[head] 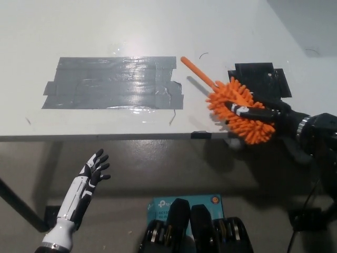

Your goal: An orange duster is kept infront of the robot in the middle of the table and the robot extends its right arm to grab the duster, picks it up and hands it to a person

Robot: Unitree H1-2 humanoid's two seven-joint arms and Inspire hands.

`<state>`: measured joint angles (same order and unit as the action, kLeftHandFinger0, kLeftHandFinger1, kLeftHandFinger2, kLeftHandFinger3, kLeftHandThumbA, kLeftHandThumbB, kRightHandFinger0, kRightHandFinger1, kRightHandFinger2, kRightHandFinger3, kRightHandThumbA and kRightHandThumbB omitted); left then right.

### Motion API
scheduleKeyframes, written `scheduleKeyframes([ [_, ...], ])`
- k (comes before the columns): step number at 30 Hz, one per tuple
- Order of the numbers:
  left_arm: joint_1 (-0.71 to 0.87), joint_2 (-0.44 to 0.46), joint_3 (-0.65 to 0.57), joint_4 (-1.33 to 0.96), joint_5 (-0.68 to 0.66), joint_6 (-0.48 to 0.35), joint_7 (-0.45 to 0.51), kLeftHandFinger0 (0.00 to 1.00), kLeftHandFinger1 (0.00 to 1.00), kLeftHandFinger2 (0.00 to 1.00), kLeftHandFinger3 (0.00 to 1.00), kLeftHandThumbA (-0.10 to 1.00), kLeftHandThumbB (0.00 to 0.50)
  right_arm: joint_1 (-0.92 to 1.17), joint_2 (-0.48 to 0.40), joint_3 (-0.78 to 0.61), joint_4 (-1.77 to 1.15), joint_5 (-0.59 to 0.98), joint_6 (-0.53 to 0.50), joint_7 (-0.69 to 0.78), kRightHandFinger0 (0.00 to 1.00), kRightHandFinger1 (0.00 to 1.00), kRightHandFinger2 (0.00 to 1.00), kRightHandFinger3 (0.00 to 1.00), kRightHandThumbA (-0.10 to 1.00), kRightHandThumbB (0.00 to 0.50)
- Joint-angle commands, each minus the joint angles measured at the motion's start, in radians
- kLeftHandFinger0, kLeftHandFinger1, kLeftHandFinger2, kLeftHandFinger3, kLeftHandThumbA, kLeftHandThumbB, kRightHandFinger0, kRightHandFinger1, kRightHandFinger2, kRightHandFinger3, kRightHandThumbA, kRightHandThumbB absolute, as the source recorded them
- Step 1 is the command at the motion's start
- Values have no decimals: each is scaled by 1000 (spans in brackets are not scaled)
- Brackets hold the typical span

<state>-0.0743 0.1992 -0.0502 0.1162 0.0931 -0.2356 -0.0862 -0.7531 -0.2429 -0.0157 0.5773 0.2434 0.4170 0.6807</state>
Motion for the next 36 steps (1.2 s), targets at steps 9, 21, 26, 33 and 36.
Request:
scheduleKeyframes([
  [9,-29,19,15,-31,-20,-24,-12,823,909,980,1000,975,131,8,62,-12,-170,442,53,-100,0,253,708,1000,-100,115],
  [21,-17,18,12,-34,-7,-24,-7,823,906,975,1000,972,116,70,84,11,-223,519,53,-167,0,291,705,884,-100,129],
  [26,-18,20,13,-29,-8,-32,-8,824,905,976,1000,975,110,85,85,18,-240,556,53,-189,0,259,698,904,-100,130],
  [33,-17,19,14,-29,-10,-31,-8,818,901,973,1000,967,112,96,79,23,-255,574,53,-208,0,250,692,901,-100,146],
  [36,-16,19,13,-25,-5,-39,-6,818,899,971,1000,966,110,98,77,28,-256,588,53,-214,0,263,703,918,-100,131],
])
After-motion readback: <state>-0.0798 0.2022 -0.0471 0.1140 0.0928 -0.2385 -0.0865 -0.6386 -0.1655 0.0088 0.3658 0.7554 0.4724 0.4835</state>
